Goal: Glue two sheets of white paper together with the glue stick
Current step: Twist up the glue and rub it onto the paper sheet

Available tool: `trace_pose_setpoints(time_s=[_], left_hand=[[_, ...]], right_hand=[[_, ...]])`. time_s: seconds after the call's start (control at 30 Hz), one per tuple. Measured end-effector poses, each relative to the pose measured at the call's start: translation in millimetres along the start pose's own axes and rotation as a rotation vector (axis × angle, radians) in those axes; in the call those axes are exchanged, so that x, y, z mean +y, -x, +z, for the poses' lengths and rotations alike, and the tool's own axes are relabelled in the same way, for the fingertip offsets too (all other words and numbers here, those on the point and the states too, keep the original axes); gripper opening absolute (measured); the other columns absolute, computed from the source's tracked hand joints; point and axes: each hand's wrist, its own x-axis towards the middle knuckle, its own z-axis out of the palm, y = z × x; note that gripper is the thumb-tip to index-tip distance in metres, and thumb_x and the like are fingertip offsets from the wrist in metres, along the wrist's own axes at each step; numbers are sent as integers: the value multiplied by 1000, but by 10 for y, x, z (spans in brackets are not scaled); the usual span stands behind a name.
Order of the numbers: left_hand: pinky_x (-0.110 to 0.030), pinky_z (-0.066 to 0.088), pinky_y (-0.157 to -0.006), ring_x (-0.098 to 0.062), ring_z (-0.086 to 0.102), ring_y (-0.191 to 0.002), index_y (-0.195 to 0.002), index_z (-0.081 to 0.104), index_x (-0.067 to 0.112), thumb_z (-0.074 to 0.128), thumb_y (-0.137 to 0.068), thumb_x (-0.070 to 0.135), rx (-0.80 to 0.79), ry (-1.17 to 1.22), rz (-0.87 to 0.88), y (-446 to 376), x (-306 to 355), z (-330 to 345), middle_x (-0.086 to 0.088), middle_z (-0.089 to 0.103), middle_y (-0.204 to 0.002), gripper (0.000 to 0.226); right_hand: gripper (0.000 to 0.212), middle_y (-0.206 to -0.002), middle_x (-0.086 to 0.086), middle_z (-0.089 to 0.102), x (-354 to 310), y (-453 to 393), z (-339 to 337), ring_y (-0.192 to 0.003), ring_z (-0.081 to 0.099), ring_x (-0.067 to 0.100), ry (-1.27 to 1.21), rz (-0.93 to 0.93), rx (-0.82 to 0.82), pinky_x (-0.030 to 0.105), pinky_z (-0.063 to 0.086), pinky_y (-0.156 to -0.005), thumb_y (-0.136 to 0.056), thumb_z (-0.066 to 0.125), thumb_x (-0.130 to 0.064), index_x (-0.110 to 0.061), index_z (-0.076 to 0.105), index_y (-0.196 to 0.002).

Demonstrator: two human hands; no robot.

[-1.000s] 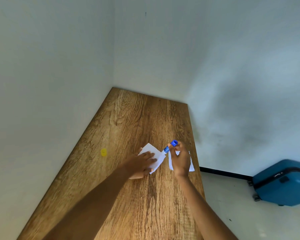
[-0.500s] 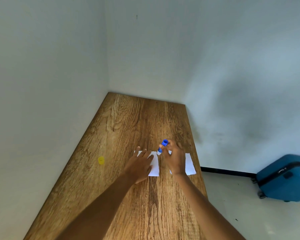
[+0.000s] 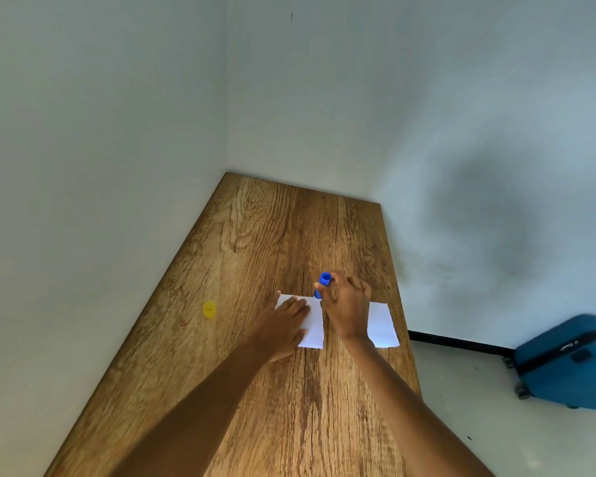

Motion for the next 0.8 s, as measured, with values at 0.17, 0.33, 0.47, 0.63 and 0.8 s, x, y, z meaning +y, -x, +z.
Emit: trace_pose_setpoints(time_s=[0.17,0.33,0.47,0.63,0.8], left_hand=[[-51,4,-116,-23,19,-143,-143,19,11,33,-96,35,-13,-5,-15,-5,8,7,-9,24,-153,55],[-51,4,-116,-22,16,-143,-144,17,10,31,-97,35,-35,-3,-35,2,30,-5,-9,22,-154,55],[-50,3,-117,-21,15,-144,-145,16,11,30,-97,36,-38,11,-55,7,51,-19,-7,20,-155,56],[-50,5,-116,-22,17,-143,-145,17,10,31,-97,35,-37,28,-70,6,63,-17,-8,21,-155,56],[-46,22,-111,-27,30,-134,-139,28,8,33,-96,36,32,9,-142,27,133,15,-13,34,-146,51]], right_hand=[[31,-80,5,70,17,114,-58,-97,58,22,20,27,-13,39,28,-102,-88,55,-40,-16,61,-107],[29,-86,4,72,11,327,-146,-104,57,22,16,43,-31,38,25,-104,-86,61,-37,-15,62,-105],[29,-84,5,72,-27,518,-196,-98,58,25,28,67,-11,39,26,-104,-84,64,-36,-13,64,-102],[31,-83,5,72,-49,687,-284,-98,58,25,53,102,-3,41,30,-104,-82,66,-37,-12,65,-100],[27,-89,4,73,-132,712,-388,-95,61,24,-64,203,60,45,40,-99,-82,67,-32,-13,66,-101]])
